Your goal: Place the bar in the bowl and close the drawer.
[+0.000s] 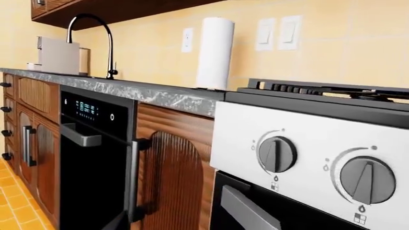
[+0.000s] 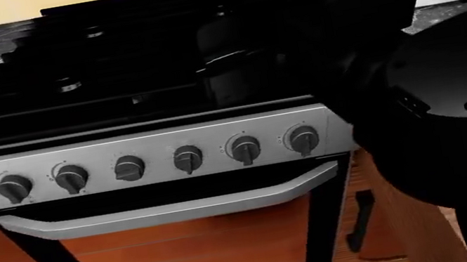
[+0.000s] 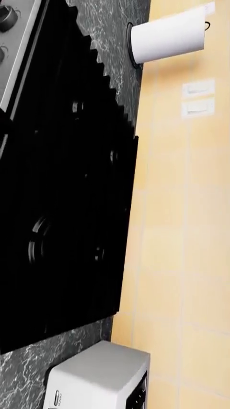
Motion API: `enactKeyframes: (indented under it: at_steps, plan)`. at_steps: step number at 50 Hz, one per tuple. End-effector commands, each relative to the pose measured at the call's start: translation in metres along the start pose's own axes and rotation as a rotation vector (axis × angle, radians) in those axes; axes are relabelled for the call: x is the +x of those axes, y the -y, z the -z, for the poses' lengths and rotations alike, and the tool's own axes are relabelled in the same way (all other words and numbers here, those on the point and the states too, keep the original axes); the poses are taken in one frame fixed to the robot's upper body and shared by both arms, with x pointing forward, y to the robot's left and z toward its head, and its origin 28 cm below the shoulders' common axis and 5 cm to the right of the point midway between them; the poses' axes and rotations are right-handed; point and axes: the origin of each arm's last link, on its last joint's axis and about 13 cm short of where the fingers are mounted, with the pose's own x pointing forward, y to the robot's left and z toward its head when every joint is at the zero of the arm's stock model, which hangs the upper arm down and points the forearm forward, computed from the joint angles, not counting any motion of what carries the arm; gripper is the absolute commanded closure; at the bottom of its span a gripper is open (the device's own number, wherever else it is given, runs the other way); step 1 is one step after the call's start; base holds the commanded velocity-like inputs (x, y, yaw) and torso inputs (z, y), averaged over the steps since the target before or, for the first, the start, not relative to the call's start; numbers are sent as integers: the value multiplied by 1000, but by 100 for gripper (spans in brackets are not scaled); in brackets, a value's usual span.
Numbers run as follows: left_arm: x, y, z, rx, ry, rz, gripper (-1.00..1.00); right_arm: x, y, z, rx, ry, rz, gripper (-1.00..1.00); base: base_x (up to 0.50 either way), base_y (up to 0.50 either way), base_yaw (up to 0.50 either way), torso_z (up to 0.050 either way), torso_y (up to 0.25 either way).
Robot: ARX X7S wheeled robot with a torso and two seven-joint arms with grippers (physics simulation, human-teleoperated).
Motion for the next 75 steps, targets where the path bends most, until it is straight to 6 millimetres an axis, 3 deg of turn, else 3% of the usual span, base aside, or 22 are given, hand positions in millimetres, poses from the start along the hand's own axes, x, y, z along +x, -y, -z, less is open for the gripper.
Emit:
enactKeyframes:
  at_steps: [1,30,45,56,75]
  plan:
    - [0,-1,1,-3,-2,1,-100,1,-4,2,2,-9,-13,-100,-1,383,0,0,0]
    - [5,-2,10,-5,-24,42,-100,2,-6,26,67,6,18,-100,-1,422,0,0,0]
    - [8,0,9,-3,-23,55,-100,-16,-12,34,-30,125,85,-100,0,1,0,0,0]
    - [8,0,11,-7,-27,70,-100,-32,-19,60,-127,237,159,-100,-84,0,0,0,0]
    - [5,-1,18,-17,-41,86,-100,-27,-24,63,-169,254,174,-100,-500,-1,0,0,0]
